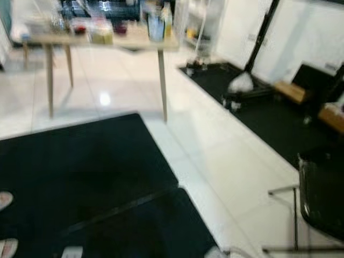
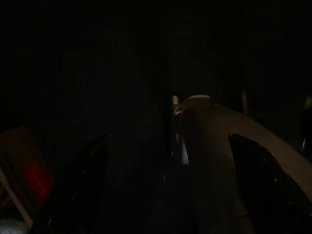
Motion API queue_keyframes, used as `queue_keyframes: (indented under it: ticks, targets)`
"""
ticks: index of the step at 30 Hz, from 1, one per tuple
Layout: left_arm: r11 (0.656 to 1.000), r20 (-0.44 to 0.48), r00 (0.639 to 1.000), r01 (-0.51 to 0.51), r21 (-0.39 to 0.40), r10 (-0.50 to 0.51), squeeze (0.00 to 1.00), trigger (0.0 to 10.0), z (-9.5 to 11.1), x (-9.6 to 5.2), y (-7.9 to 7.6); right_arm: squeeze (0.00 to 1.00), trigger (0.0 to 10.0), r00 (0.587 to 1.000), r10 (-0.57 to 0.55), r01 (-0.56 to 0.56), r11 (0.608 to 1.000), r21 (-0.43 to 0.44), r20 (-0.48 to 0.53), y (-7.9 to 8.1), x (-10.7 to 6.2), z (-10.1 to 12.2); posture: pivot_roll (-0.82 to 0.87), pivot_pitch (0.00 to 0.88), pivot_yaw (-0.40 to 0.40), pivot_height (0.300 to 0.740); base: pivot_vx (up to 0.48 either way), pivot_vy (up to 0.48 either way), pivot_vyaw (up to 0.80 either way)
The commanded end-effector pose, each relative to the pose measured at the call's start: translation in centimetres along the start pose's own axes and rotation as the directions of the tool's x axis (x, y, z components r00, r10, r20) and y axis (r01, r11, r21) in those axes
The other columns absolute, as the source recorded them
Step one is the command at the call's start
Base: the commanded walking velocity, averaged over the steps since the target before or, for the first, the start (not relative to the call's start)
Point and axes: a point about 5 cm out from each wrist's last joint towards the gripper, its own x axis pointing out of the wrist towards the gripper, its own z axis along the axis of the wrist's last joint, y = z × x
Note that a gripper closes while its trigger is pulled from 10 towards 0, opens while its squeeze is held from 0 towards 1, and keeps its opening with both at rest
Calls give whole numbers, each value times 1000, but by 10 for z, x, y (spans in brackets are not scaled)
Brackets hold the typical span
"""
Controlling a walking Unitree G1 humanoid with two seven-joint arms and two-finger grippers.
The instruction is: Restocking fridge
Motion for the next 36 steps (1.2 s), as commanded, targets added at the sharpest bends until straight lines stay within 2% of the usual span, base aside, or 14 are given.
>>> queue_keyframes:
  ticks: [1, 36]
  targets:
    - [1000, -32, 999, 9, -9, -9, 0, 10000, -9, -1, -4, 0, 10000, 1000, -12, 12, 1000, -3, -8, -4, -1, -2, -77, 0, -55, 740, 326, 0, 0]
    - [1000, -37, 999, -1, 14, 1, 0, 10000, -9, -2, 2, 0, 10000, 998, -27, 27, 1000, 4, -57, 3, 0, -10, -64, 0, -39, 740, 328, 0, 0]
